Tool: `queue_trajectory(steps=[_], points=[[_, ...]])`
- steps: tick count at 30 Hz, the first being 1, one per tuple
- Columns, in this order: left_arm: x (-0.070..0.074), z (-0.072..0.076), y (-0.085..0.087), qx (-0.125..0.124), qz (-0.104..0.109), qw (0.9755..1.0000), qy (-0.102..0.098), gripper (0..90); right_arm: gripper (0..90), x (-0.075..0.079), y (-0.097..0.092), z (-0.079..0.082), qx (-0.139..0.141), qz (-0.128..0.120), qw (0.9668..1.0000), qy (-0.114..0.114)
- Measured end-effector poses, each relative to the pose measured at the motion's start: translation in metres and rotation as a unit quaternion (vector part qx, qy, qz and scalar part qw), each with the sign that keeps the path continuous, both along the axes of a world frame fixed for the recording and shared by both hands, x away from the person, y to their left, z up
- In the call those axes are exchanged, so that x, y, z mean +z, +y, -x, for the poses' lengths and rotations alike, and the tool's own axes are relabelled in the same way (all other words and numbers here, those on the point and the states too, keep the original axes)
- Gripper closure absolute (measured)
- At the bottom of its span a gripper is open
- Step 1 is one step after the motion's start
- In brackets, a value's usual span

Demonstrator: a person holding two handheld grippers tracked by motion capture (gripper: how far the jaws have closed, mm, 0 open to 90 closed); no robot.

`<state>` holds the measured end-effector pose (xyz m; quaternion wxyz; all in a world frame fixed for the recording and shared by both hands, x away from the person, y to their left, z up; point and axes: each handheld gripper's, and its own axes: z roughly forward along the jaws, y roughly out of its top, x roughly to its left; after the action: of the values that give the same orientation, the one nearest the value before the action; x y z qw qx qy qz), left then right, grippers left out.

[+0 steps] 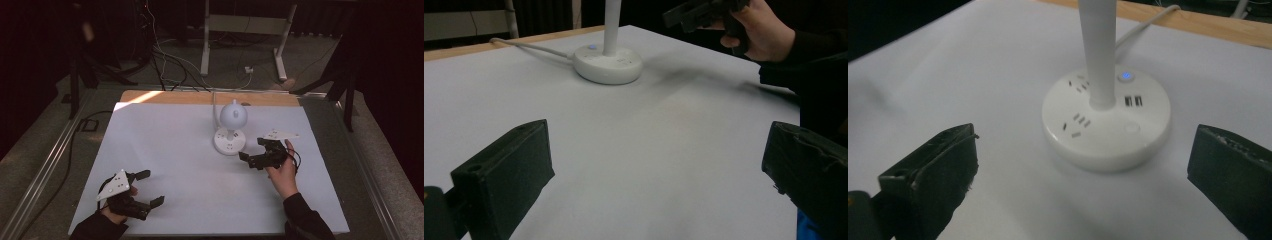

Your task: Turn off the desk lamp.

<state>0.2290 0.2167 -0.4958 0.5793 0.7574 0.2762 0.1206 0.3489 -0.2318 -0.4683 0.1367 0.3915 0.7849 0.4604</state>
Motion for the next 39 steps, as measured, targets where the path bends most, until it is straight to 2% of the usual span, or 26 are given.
queue_trajectory(steps=[8, 15, 17, 23, 28, 32, 39], points=[[0.000, 0.000, 0.000, 0.000, 0.001, 1.0000, 0.000, 0.6, 0.0, -0.007, -0.012, 0.021, -0.001, 0.010, 0.9999, 0.003], [0.000, 0.000, 0.000, 0.000, 0.001, 1.0000, 0.000, 0.6, 0.0, -0.009, -0.024, 0.043, -0.006, 0.011, 0.9998, -0.013], [0.000, 0.000, 0.000, 0.000, 0.001, 1.0000, -0.001, 0.6, 0.0, -0.010, -0.026, 0.048, -0.007, 0.014, 0.9998, -0.010], [0.001, 0.001, 0.000, 0.000, 0.000, 1.0000, -0.002, 0.6, 0.0, -0.018, -0.033, 0.059, -0.005, 0.032, 0.9994, -0.013], [0.001, 0.001, 0.000, -0.001, 0.000, 1.0000, -0.002, 0.6, 0.0, -0.025, -0.038, 0.069, -0.005, 0.037, 0.9991, -0.021], [0.001, 0.001, 0.000, -0.001, 0.000, 1.0000, -0.002, 0.6, 0.0, -0.029, -0.045, 0.077, -0.010, 0.045, 0.9988, -0.017], [0.000, 0.001, -0.001, -0.001, -0.001, 1.0000, -0.002, 0.6, 0.0, -0.037, -0.055, 0.091, -0.001, 0.066, 0.9977, -0.013]])
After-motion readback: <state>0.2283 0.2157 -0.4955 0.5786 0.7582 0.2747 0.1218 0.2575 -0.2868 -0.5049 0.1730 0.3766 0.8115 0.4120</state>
